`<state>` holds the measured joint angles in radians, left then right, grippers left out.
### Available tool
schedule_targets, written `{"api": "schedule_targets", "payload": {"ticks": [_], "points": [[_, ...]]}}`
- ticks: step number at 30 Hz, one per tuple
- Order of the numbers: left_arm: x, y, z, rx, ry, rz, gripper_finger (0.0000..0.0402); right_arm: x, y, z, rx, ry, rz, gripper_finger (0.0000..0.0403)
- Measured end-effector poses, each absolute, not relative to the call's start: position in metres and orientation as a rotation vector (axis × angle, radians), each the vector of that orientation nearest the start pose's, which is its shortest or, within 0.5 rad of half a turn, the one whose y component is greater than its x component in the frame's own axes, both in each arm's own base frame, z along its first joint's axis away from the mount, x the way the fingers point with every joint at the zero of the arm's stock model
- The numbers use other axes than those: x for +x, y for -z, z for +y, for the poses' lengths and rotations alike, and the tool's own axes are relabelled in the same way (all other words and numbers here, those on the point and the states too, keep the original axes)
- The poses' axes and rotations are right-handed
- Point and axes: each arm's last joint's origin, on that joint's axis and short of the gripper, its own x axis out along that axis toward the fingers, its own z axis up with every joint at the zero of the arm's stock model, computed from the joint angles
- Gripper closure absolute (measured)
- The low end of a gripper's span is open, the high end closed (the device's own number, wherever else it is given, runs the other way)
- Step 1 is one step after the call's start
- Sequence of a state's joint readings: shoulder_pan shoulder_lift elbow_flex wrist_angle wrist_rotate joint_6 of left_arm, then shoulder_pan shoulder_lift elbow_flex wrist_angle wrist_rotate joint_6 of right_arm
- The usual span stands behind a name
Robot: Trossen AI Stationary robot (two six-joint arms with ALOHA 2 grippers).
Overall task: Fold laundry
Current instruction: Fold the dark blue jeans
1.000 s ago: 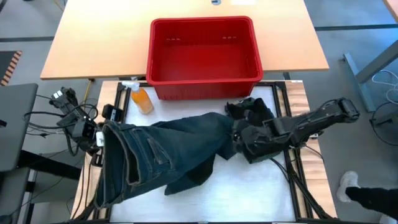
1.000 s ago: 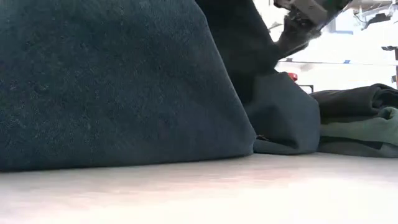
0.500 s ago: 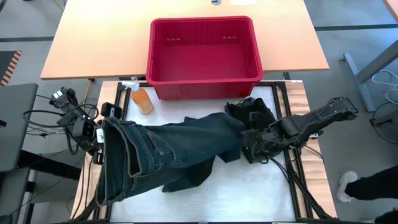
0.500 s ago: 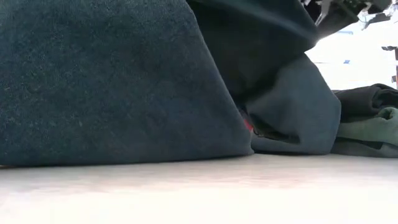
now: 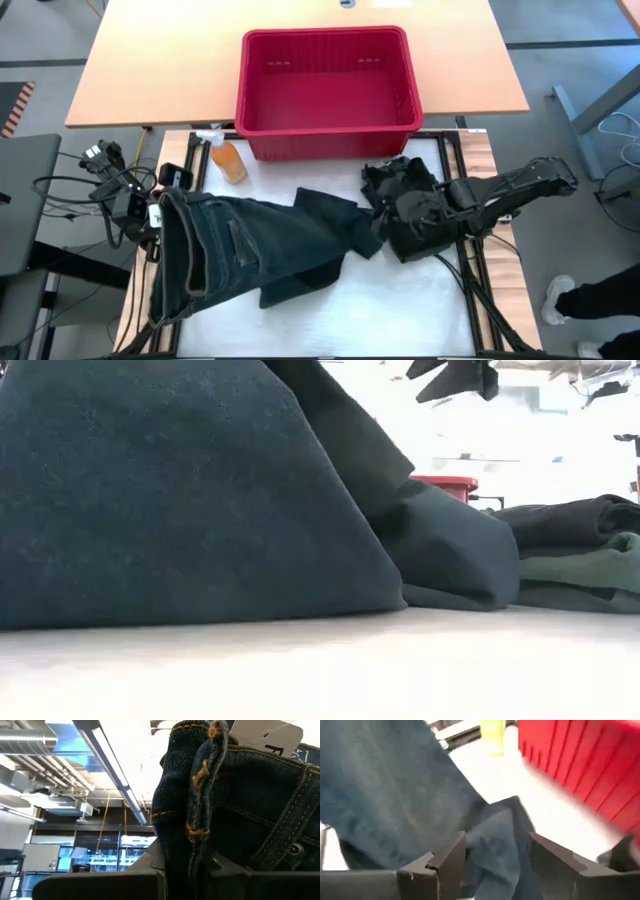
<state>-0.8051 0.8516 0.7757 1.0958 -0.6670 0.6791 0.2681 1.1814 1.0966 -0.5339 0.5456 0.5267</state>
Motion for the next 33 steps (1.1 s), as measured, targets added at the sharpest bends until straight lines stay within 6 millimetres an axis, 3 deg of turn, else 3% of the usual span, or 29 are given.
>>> {"api": "schedule_targets", "payload": {"ticks": [3, 5, 8, 13, 17, 20, 25, 30, 33], "points": [[0.112, -0.420, -0.090, -0.040, -0.139, -0.730, 0.0384, 0.237, -0.333, 0.050, 0.342, 0.367, 0.502, 0.0164], [0.112, -0.420, -0.090, -0.040, -0.141, -0.729, 0.0384, 0.237, -0.337, 0.061, 0.327, 0.240, 0.502, 0.0164], [0.112, -0.420, -0.089, -0.035, -0.162, -0.718, 0.0384, 0.241, -0.336, 0.097, 0.217, -0.018, 0.439, 0.0164], [0.113, -0.420, -0.084, -0.056, -0.224, -0.706, 0.0384, 0.257, -0.322, 0.167, -0.053, -0.286, 0.245, 0.0164], [0.117, -0.420, -0.079, -0.116, -0.254, -0.723, 0.0384, 0.290, -0.295, 0.201, -0.231, -0.235, 0.043, 0.0164], [0.123, -0.419, -0.076, -0.144, -0.272, -0.730, 0.0384, 0.324, -0.271, 0.206, -0.303, -0.121, -0.062, 0.0164], [0.130, -0.416, -0.076, -0.173, -0.287, -0.711, 0.0384, 0.372, -0.265, 0.193, -0.262, 0.004, -0.151, 0.0164], [0.131, -0.416, -0.076, -0.175, -0.303, -0.702, 0.0384, 0.396, -0.254, 0.196, -0.299, 0.019, -0.077, 0.0164], [0.131, -0.416, -0.076, -0.173, -0.301, -0.704, 0.0384, 0.404, -0.255, 0.197, -0.291, 0.133, -0.055, 0.0164]]}}
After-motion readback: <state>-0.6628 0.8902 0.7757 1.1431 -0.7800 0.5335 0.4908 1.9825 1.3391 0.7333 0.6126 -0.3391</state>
